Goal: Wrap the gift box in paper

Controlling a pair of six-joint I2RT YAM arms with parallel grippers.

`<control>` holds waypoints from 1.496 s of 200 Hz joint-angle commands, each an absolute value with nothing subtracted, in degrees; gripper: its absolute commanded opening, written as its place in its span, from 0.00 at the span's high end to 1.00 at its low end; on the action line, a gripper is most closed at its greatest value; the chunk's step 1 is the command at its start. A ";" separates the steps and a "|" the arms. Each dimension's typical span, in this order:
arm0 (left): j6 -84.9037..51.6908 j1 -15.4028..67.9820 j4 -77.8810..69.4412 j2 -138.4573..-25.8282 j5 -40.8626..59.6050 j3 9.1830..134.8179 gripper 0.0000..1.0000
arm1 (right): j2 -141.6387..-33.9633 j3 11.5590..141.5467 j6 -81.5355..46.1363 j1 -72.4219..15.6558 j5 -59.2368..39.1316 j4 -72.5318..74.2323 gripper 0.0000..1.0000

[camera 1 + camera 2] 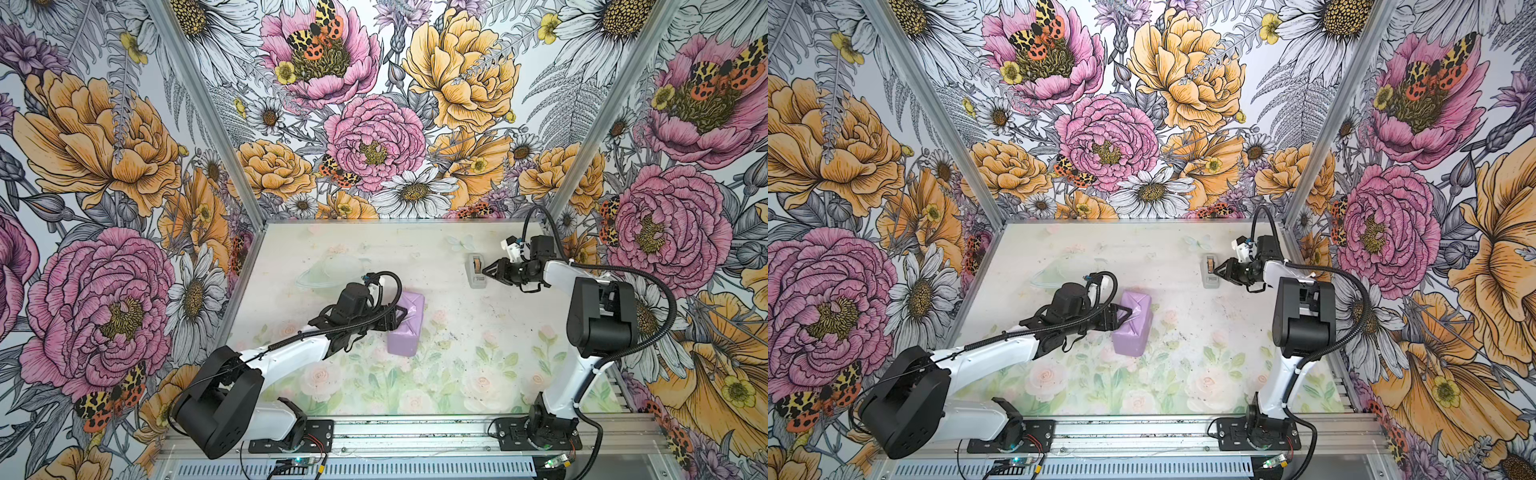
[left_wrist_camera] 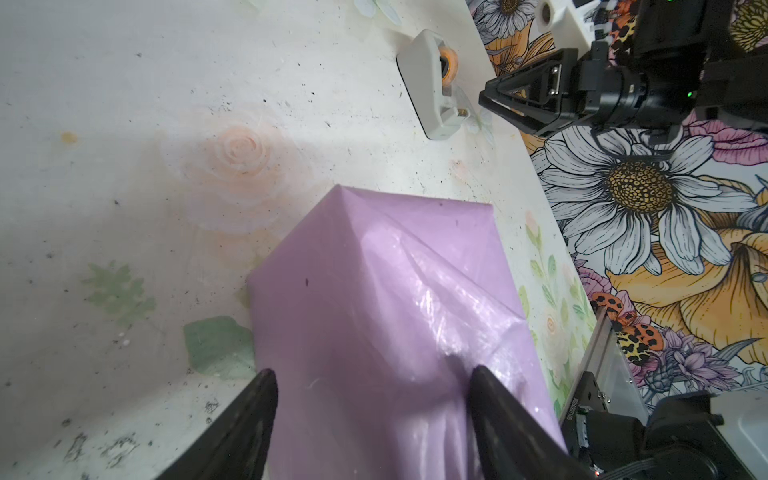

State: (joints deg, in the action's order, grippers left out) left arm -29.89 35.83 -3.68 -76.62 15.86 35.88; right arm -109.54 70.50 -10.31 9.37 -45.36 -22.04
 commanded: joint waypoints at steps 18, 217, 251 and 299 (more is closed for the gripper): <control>-28.11 36.53 6.84 -78.67 12.66 34.10 0.27 | -113.62 73.62 -7.79 9.54 -49.10 -21.79 0.71; -27.32 35.90 7.82 -76.92 11.78 33.84 0.27 | -125.54 84.52 -2.52 9.59 -56.18 -32.16 0.80; -27.00 35.92 8.11 -76.74 11.81 33.79 0.27 | -126.21 85.47 -3.10 9.68 -57.10 -32.06 0.85; -26.54 35.70 8.45 -76.34 11.69 33.93 0.27 | -122.02 84.18 -4.15 9.76 -58.78 -31.99 1.00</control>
